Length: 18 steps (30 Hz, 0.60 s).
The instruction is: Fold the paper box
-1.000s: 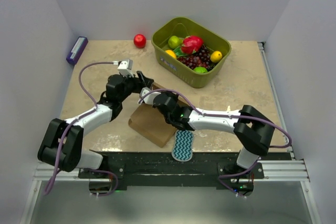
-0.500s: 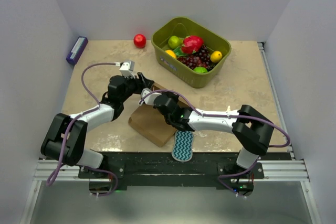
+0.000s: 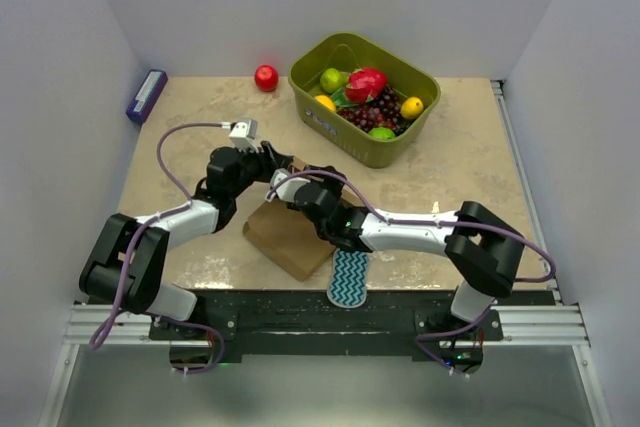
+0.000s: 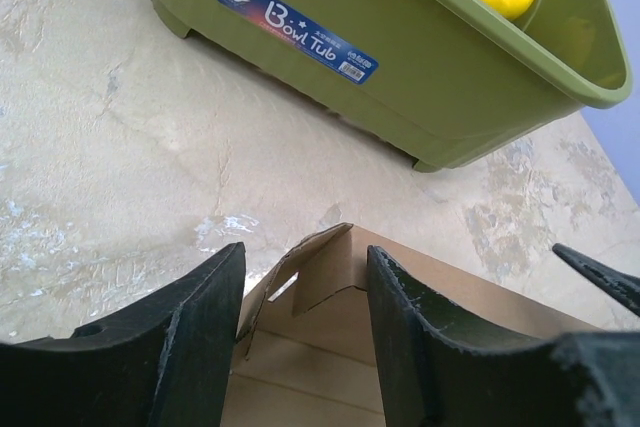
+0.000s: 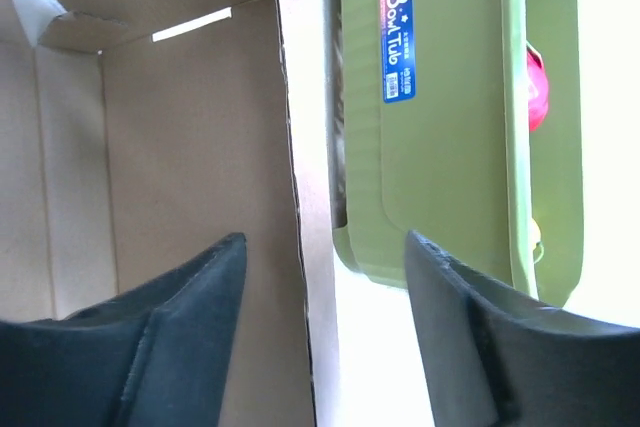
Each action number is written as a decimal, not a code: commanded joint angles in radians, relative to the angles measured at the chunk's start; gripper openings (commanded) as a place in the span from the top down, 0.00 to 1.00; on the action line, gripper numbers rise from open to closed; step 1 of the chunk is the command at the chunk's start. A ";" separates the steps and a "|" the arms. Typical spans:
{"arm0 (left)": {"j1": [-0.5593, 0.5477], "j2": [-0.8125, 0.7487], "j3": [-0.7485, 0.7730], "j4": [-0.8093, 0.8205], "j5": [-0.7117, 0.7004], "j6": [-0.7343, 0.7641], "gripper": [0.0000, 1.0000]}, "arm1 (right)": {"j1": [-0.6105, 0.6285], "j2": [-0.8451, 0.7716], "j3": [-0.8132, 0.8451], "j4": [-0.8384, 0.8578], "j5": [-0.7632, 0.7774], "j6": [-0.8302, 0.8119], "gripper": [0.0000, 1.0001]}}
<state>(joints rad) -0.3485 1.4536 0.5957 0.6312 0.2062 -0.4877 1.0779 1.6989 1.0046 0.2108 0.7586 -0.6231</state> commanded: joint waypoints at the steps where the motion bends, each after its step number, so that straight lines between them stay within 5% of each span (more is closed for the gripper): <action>1: -0.007 -0.001 -0.011 0.015 -0.014 0.003 0.45 | 0.025 -0.113 -0.011 -0.042 -0.033 0.127 0.25; 6: -0.014 -0.009 -0.013 -0.001 -0.031 0.009 0.47 | 0.050 -0.214 -0.003 -0.178 -0.111 0.311 0.19; 9: -0.017 -0.022 -0.023 -0.004 -0.047 0.009 0.48 | 0.051 -0.272 0.054 -0.312 -0.159 0.569 0.19; 14: -0.023 -0.041 -0.040 -0.007 -0.063 0.008 0.49 | 0.051 -0.333 0.106 -0.501 -0.298 1.283 0.20; 18: -0.027 -0.056 -0.053 -0.005 -0.076 0.003 0.50 | 0.051 -0.340 -0.039 -0.323 -0.496 1.720 0.24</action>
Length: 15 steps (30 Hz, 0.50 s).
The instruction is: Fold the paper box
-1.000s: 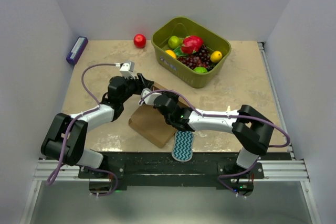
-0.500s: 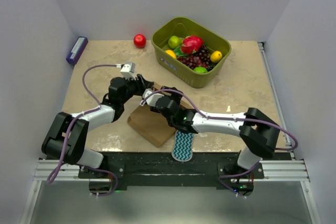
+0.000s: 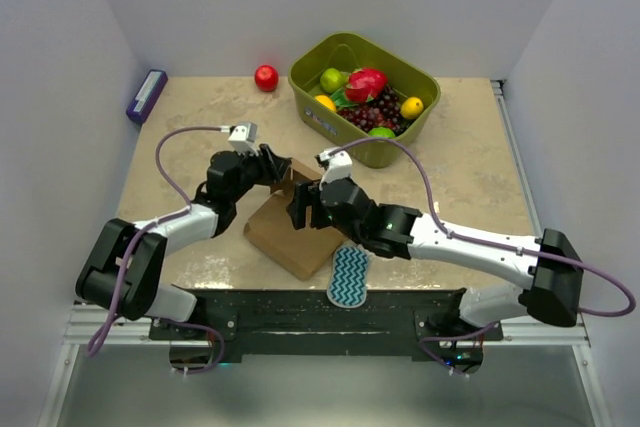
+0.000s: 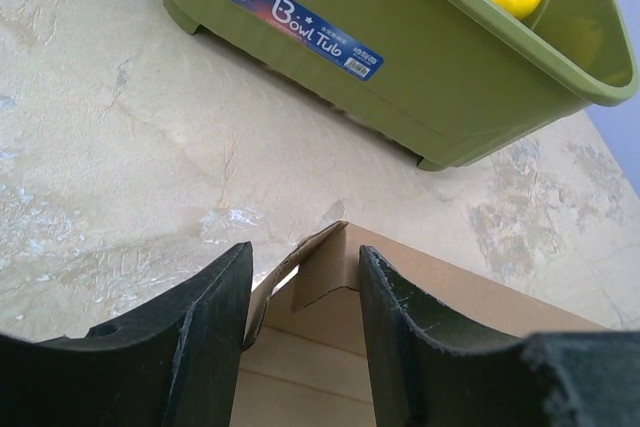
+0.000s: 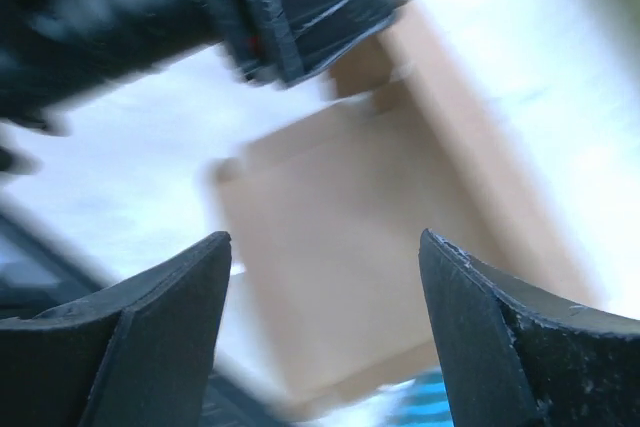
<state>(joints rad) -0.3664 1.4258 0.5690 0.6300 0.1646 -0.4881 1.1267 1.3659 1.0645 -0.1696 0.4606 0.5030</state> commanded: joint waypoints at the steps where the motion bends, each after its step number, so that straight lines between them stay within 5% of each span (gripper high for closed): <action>1: -0.012 -0.031 -0.026 -0.004 -0.037 0.003 0.50 | 0.004 0.002 -0.121 0.112 -0.204 0.641 0.24; 15: -0.026 -0.110 -0.096 -0.030 -0.108 -0.023 0.53 | -0.021 -0.031 -0.325 0.246 0.148 1.081 0.32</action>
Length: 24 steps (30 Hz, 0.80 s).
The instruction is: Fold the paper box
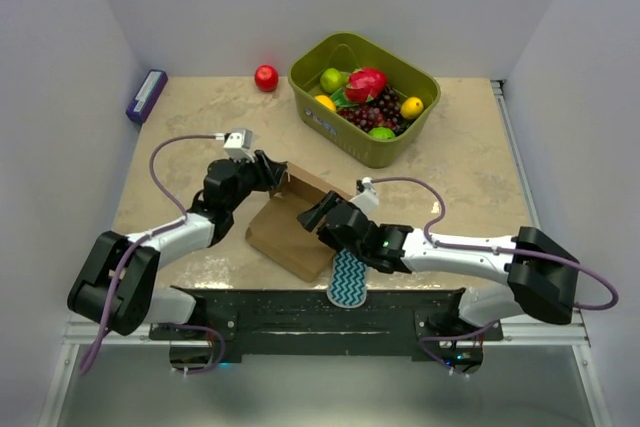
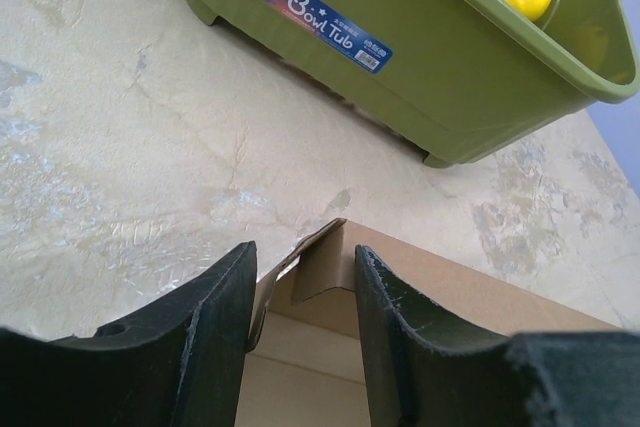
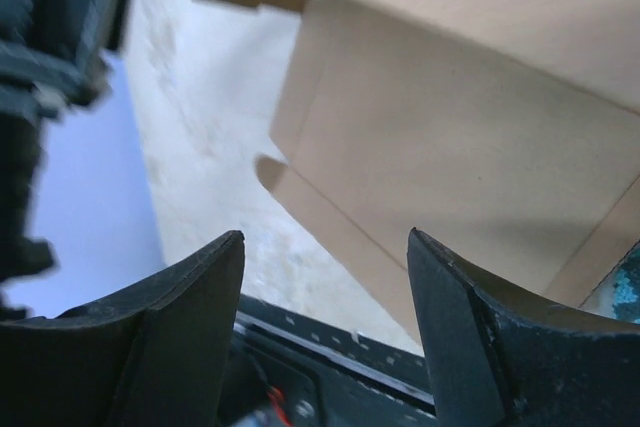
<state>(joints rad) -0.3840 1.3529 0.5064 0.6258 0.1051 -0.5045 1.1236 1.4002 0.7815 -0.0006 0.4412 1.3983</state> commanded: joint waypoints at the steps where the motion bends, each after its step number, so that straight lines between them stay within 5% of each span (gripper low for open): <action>1: -0.009 -0.041 -0.042 -0.025 -0.051 -0.011 0.53 | -0.024 -0.078 -0.065 0.102 0.172 0.194 0.32; 24: -0.082 -0.140 -0.106 -0.018 -0.084 -0.077 0.55 | -0.143 -0.032 -0.057 0.214 0.392 0.277 0.45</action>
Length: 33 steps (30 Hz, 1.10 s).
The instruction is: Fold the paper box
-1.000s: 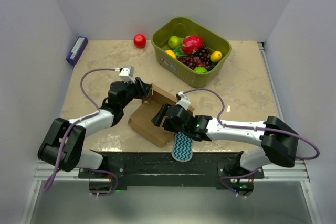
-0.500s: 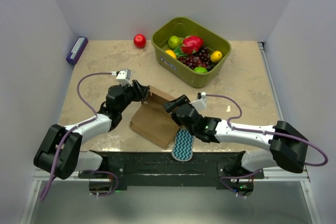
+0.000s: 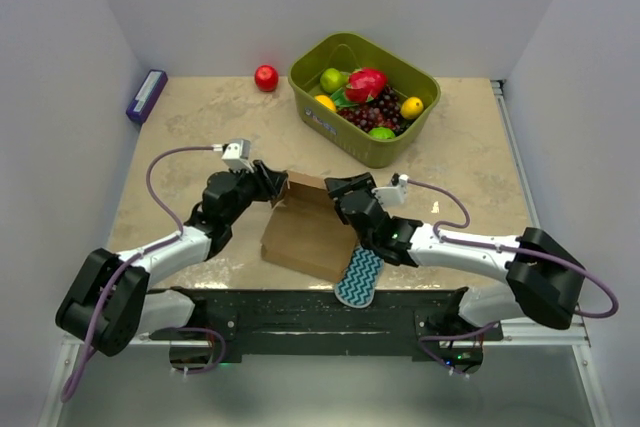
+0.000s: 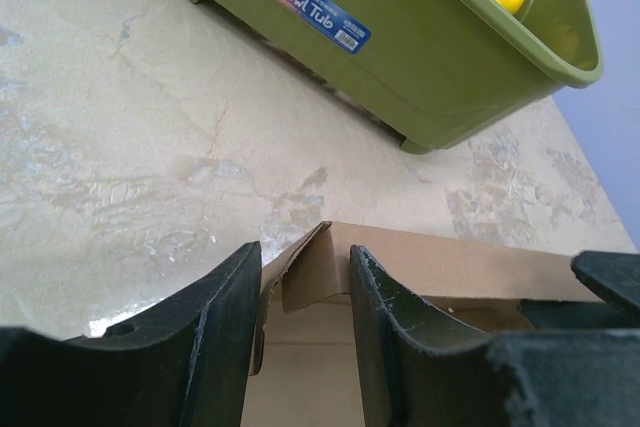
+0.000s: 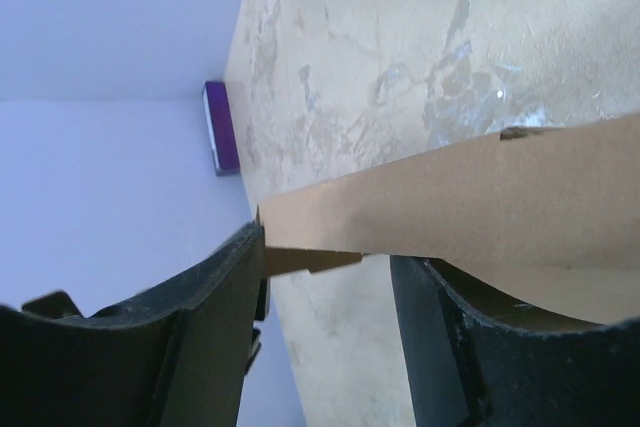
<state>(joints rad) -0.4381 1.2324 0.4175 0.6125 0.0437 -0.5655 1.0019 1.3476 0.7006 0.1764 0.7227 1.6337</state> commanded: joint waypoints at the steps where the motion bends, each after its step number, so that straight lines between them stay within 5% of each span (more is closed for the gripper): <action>1: -0.033 -0.019 -0.019 -0.005 -0.028 -0.017 0.55 | -0.025 0.030 0.031 0.040 0.110 0.043 0.46; 9: -0.057 -0.040 -0.020 -0.019 -0.041 -0.011 0.55 | -0.029 0.061 0.036 0.043 0.116 0.052 0.63; 19: -0.071 -0.059 -0.019 -0.034 -0.068 -0.002 0.52 | -0.028 0.101 0.008 0.092 0.080 0.064 0.97; 22: -0.071 -0.076 -0.010 -0.046 -0.065 0.010 0.47 | -0.029 0.097 0.005 0.095 0.076 0.057 1.00; 29: -0.071 -0.135 0.017 -0.094 -0.057 0.044 0.16 | -0.029 0.084 -0.018 0.092 0.086 0.051 1.00; 33: -0.070 -0.217 0.009 -0.160 -0.093 0.065 0.10 | -0.026 0.082 -0.036 0.107 0.099 0.035 1.00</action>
<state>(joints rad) -0.5053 1.0981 0.4091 0.4889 -0.0071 -0.5385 0.9741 1.4353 0.6952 0.3061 0.7643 1.7042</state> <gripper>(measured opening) 0.881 0.018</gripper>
